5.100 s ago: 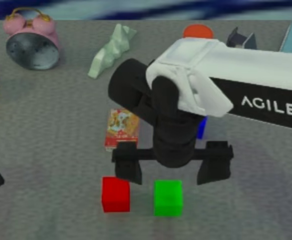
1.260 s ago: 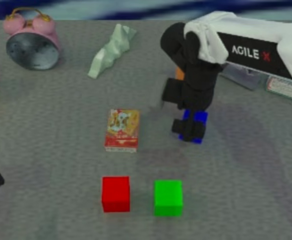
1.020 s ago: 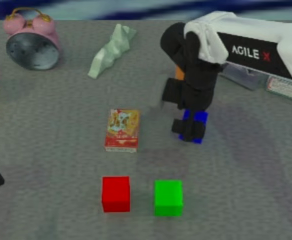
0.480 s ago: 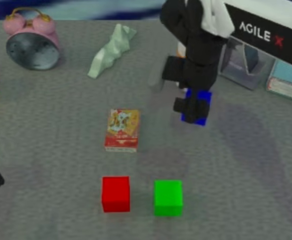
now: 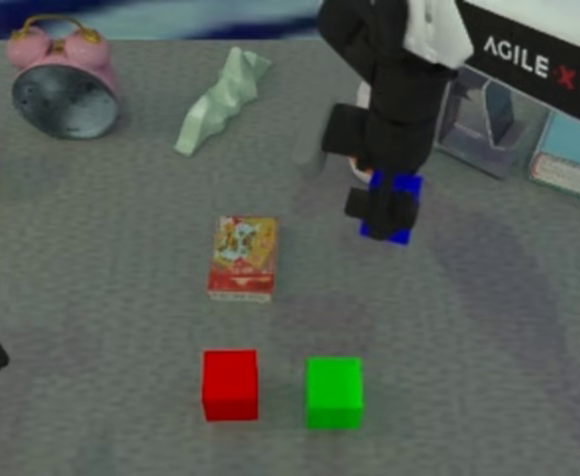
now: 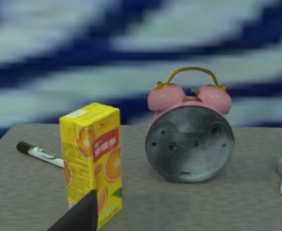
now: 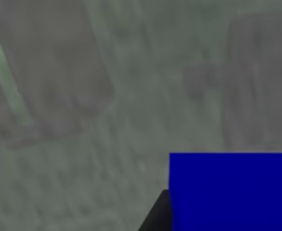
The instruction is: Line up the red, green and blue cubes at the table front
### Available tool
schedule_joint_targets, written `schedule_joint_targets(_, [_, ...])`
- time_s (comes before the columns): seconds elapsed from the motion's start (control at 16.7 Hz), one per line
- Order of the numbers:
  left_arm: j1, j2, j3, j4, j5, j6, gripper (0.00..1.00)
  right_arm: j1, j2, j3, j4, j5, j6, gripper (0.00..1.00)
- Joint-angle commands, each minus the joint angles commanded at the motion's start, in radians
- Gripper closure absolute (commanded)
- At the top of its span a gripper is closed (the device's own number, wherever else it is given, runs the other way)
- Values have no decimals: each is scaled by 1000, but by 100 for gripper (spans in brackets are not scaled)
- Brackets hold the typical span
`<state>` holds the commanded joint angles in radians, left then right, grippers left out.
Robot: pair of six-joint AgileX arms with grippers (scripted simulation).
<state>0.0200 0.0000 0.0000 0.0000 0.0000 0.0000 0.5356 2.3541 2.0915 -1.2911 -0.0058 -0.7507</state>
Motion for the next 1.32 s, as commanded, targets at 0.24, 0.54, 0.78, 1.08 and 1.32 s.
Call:
schedule_joint_targets(0.24, [0,0,0,0,0,0,0,53,-137,-187,52,-2,-17,100])
schedule_joint_targets(0.54, [0,0,0,0,0,0,0,143,-365,-525,135,-5,-45,100])
schedule_joint_targets(0.78, [0,0,0,0,0,0,0,200,-512,-720,190,-7,-63,100])
schedule_joint_targets(1.08, [0,0,0,0,0,0,0,214,-546,-756,203,-7,-67,100])
schedule_joint_targets(1.32, [0,0,0,0,0,0,0,210,-530,-784,240,-7,-65,100])
